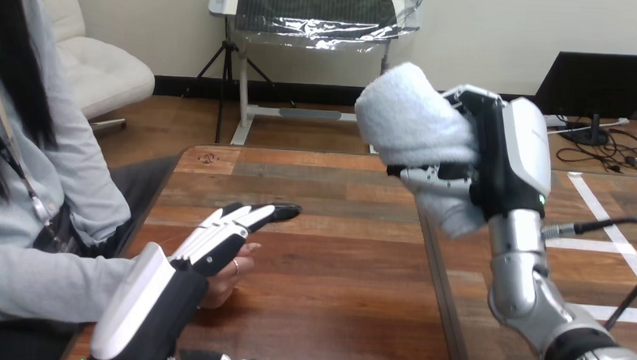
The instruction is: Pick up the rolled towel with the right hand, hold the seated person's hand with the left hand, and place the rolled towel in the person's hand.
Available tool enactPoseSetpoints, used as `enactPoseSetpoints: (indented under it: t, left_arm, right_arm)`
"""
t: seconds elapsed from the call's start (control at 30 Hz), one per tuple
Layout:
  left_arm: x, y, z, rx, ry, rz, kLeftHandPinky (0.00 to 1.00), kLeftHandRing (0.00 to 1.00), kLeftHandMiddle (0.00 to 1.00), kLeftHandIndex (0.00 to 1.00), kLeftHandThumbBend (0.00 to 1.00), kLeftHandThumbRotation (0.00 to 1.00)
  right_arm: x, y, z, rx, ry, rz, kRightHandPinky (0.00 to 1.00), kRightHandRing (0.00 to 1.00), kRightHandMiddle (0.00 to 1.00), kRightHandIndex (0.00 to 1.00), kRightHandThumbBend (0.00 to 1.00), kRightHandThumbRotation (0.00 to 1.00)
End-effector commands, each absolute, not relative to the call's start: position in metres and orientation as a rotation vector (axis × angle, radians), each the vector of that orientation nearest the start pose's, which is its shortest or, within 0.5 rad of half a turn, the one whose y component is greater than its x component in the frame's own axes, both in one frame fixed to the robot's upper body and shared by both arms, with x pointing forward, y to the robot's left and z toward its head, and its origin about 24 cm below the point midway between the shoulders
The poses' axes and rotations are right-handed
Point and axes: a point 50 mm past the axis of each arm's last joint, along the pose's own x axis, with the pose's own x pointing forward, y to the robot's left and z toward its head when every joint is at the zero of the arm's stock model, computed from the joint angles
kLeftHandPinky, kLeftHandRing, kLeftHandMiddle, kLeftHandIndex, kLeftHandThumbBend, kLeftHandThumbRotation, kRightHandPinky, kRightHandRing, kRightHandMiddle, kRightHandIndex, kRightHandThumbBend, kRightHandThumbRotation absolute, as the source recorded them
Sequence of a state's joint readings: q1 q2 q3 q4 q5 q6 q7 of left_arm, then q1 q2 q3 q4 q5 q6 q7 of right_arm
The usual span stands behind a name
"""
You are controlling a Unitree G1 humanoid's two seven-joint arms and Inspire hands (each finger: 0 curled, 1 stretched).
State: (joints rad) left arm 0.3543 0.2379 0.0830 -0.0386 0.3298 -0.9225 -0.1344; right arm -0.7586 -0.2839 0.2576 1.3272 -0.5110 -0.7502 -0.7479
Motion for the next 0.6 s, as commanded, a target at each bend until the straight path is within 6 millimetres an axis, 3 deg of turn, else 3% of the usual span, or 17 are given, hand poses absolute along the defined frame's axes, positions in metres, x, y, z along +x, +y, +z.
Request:
enactPoseSetpoints:
  t: [0.0, 0.57]
  left_arm:
    - [0.166, 0.187, 0.077, 0.683, -0.593, -0.261, 0.91, 0.88, 0.87, 0.86, 1.0, 0.47]
    - [0.184, 0.214, 0.09, 0.917, -0.488, -0.207, 0.85, 0.86, 0.86, 0.87, 1.0, 0.38]
  right_arm:
    - [0.351, -0.17, 0.08, -0.645, -0.54, -0.192, 0.19, 0.21, 0.27, 0.24, 0.79, 0.0]
    - [0.341, -0.161, 0.07, -0.58, -0.561, -0.151, 0.19, 0.21, 0.26, 0.22, 0.77, 0.0]
